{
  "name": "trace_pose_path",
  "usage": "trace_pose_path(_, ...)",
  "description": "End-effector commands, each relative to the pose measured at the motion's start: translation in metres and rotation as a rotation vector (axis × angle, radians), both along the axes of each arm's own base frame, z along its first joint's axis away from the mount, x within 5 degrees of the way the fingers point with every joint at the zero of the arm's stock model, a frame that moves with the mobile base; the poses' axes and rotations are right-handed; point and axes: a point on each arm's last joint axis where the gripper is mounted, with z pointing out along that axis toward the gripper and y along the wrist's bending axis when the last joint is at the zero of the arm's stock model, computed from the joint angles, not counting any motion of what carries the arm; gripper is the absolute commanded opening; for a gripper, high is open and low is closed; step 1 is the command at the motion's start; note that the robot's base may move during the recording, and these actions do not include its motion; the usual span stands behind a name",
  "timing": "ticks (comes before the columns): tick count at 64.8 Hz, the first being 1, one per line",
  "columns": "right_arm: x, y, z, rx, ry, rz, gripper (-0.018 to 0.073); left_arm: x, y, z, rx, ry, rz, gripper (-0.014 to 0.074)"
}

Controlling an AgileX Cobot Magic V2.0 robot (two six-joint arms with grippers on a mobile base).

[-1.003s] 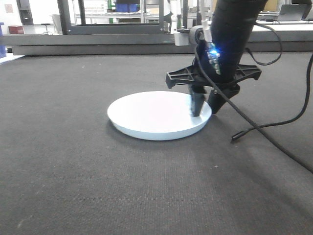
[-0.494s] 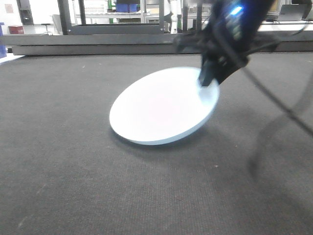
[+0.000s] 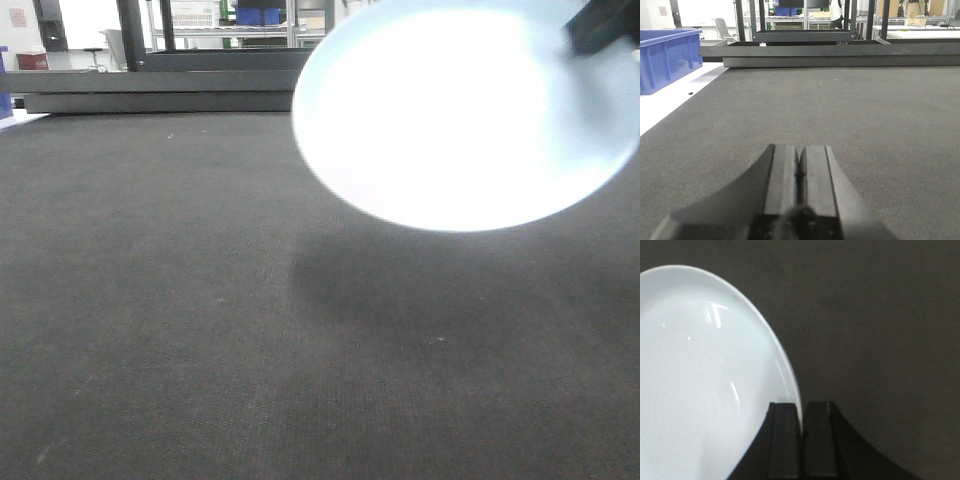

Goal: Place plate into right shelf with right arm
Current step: 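Close the right gripper on the plate rim and lift it upright, then drive the base to the steel shelf holding the plate in the right gripper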

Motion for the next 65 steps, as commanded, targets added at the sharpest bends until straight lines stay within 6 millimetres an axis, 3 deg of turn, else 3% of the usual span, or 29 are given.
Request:
trace_pose_path(1,-0.024,-0.013,0.031,0.017,-0.205,0.012,0.0055,-0.001,0.002,0.005,-0.010,-0.084,0.017,-0.0047)
trace_pose_path(13,-0.067,-0.037,0.053,-0.027,-0.354,-0.010,0.0055,-0.001,0.002,0.005,-0.010,-0.084,0.017,-0.0047)
trace_pose_path(34,-0.121,-0.059,0.081,0.069,-0.631,-0.014,0.0055,-0.001,0.002,0.005,-0.010,-0.084,0.017,-0.0047)
trace_pose_path(45,-0.133,-0.063,0.089,0.108,-0.725,-0.005,0.0055,-0.001,0.002,0.005,-0.010,-0.084,0.017,-0.0047)
trace_pose_path(65,-0.135,-0.063,0.091,0.120,-0.755,0.002,0.0055,-0.001,0.002,0.005,-0.010,-0.084,0.017,-0.0047)
